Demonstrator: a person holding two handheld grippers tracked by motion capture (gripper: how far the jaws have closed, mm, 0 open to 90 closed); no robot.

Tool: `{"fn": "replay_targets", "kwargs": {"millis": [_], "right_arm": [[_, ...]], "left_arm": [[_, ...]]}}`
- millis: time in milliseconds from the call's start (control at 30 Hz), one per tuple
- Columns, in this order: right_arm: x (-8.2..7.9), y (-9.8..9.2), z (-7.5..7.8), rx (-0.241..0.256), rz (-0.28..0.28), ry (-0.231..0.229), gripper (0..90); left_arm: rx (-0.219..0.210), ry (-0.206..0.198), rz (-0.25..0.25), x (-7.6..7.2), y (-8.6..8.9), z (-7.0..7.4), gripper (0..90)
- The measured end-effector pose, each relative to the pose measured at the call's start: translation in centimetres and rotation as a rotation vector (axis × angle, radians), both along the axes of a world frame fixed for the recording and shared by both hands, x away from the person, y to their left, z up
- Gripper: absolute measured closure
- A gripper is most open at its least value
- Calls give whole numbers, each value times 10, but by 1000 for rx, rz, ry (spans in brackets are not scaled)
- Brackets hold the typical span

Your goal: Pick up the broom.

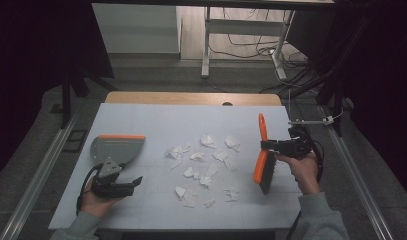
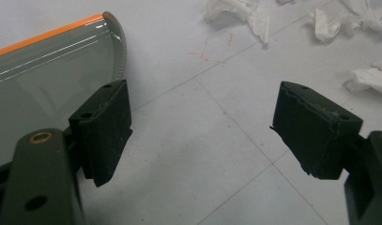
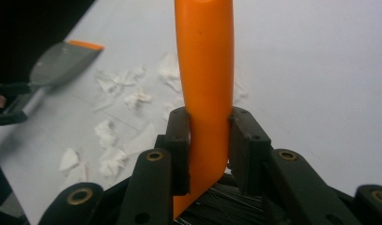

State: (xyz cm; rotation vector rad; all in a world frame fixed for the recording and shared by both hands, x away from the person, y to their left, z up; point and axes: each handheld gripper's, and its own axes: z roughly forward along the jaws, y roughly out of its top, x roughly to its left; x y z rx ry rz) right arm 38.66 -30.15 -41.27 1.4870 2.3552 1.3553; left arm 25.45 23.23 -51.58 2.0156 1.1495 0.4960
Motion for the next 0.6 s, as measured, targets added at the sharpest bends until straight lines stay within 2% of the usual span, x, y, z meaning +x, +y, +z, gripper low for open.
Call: {"fn": "replay_targets", "kwargs": {"millis": [67, 100, 200, 233, 467, 600], "right_arm": [[-1, 2, 0, 34, 14, -15, 708], [-1, 5, 0, 76, 27, -28, 707], [-1, 7, 0, 103, 33, -41, 708], [0, 10, 1, 136, 38, -59, 707], [0, 23, 2, 184, 57, -96, 707], [0, 29, 1, 201, 50, -116, 707]], "left_arm": [[1, 0, 0, 0, 0, 0, 211], [1, -1, 0, 0, 0, 0, 212], [-2, -8, -2, 0, -1, 1, 216], [-1, -10, -3, 0, -1, 1, 216], [0, -11, 4, 2, -3, 2, 216], [0, -16, 4, 2, -5, 5, 216]]}}
